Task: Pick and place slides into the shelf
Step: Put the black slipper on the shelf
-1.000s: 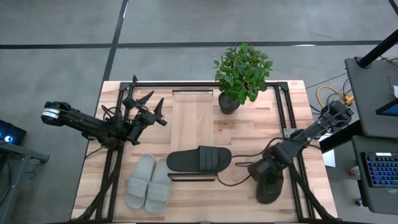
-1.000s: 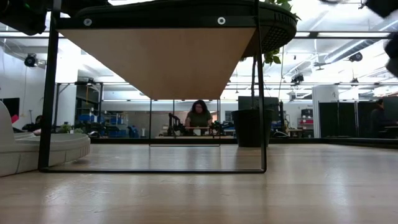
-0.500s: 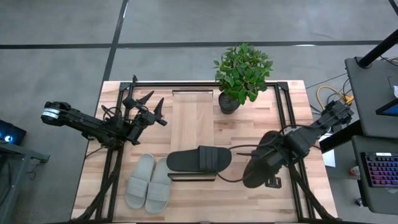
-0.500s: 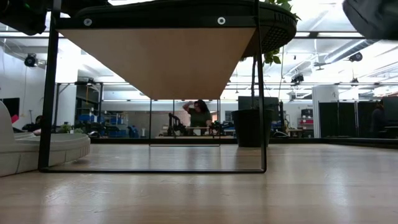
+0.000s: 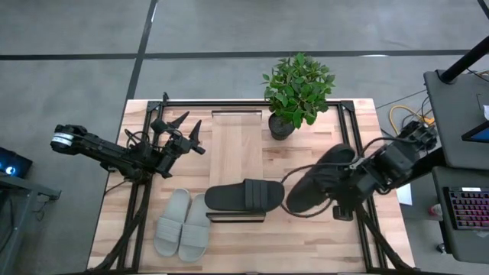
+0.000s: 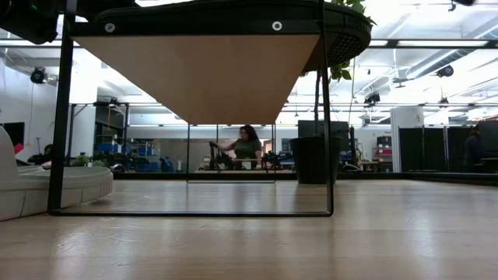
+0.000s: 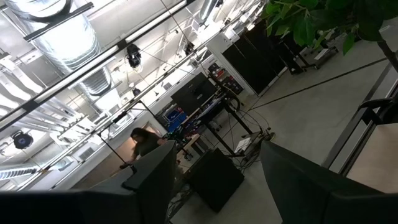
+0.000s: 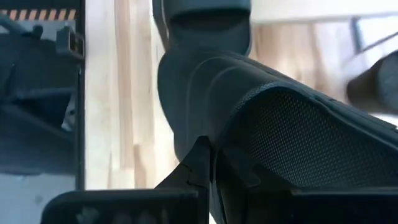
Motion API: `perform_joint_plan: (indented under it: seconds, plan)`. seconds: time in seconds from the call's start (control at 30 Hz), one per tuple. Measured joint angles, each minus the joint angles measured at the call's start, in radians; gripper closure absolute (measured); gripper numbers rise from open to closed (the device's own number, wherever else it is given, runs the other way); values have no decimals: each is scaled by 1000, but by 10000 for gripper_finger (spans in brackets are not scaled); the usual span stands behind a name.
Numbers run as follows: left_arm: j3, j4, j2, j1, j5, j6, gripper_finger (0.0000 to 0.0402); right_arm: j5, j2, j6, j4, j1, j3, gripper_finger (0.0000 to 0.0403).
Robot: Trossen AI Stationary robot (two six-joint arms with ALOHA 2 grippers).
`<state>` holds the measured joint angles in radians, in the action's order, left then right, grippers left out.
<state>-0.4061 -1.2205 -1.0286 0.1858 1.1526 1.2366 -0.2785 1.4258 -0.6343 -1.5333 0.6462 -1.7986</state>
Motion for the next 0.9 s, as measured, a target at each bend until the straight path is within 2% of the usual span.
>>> perform_joint_plan:
  seconds: [0.27,0.43,0.63,0.9]
  plan:
    - [0,0,0,0,0,-1,182,-188,15,81,62,54,-24,394]
    - [0,-1,0,4,-21,-15,182,-343,50,120,59,73,-22,394]
    - [0,-1,0,27,-176,-80,182,-523,97,123,73,77,-44,394]
    - [0,1,0,52,-454,-229,182,-656,170,121,160,76,-98,394]
